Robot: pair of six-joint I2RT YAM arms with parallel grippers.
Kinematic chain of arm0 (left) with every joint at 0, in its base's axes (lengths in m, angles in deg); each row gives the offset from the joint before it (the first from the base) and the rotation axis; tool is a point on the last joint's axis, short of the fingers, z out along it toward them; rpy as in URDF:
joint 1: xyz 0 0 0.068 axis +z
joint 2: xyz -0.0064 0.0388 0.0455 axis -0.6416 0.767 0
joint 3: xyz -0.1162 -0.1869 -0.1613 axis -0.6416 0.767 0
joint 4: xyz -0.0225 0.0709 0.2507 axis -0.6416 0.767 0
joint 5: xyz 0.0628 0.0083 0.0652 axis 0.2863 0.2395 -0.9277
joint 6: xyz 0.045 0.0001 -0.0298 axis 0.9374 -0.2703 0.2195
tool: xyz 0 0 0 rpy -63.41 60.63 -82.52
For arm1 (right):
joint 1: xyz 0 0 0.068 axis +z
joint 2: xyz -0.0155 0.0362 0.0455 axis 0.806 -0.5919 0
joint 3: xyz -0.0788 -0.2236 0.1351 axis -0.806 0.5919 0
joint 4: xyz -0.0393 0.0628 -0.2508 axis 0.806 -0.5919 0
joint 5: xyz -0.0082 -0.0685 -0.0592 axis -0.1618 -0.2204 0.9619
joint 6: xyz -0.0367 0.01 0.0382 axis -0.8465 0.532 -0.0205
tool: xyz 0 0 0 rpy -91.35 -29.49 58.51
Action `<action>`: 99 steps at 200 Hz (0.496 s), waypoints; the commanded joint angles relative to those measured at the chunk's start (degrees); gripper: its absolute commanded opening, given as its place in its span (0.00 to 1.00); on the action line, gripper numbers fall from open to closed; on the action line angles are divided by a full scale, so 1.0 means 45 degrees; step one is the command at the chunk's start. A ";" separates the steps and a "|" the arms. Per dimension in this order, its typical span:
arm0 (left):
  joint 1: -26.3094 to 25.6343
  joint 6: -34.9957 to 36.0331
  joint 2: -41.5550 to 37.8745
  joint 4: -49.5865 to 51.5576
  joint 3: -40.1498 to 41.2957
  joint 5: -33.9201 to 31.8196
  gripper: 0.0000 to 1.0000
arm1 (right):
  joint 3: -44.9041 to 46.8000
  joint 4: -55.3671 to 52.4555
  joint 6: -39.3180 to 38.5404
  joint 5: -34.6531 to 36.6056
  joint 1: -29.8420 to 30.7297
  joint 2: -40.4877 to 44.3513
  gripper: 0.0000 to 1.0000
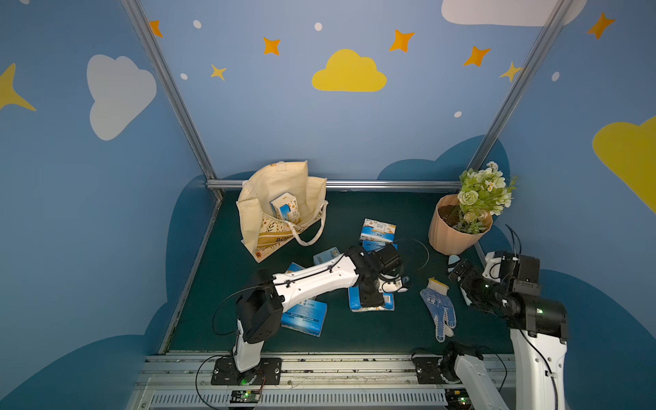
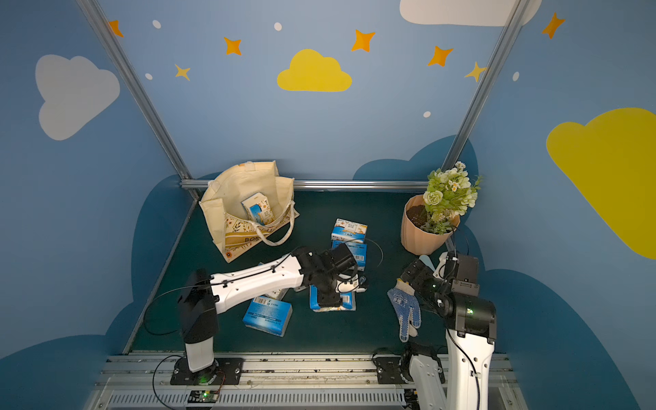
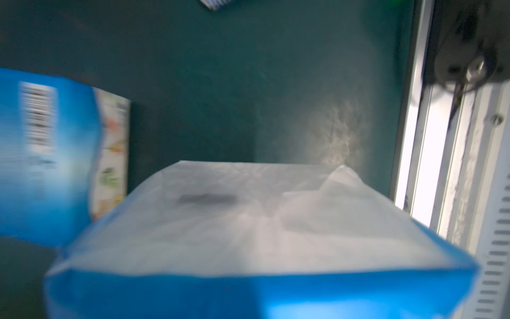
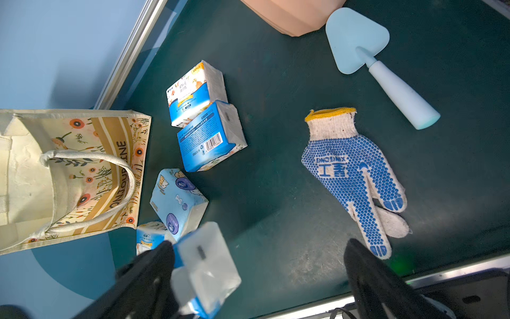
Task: Put tissues into the canvas bag
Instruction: Pick up the pack of facial tissues from the center of the board.
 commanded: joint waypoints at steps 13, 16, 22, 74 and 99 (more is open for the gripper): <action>0.1445 -0.0520 -0.0599 0.0697 -0.2574 -0.0098 0.67 | 0.0403 0.0305 -0.0101 -0.0191 -0.0059 0.0174 0.97; 0.1581 -0.0546 -0.0571 0.0735 -0.2864 -0.0098 0.67 | 0.0428 0.0336 -0.0083 -0.0222 -0.0061 0.0174 0.97; 0.1874 -0.0638 -0.0525 0.0756 -0.3374 -0.0098 0.67 | 0.0462 0.0387 -0.0066 -0.0277 -0.0096 0.0179 0.97; 0.4790 -0.1603 -0.0071 0.0295 -0.7024 -0.0556 0.67 | 0.0839 0.0876 0.0009 -0.0779 -0.0072 0.0099 0.97; 0.6399 -0.1764 -0.0205 -0.0422 -0.7104 -0.0608 0.68 | 0.0723 0.0876 -0.0283 -0.0994 -0.0051 -0.0026 0.97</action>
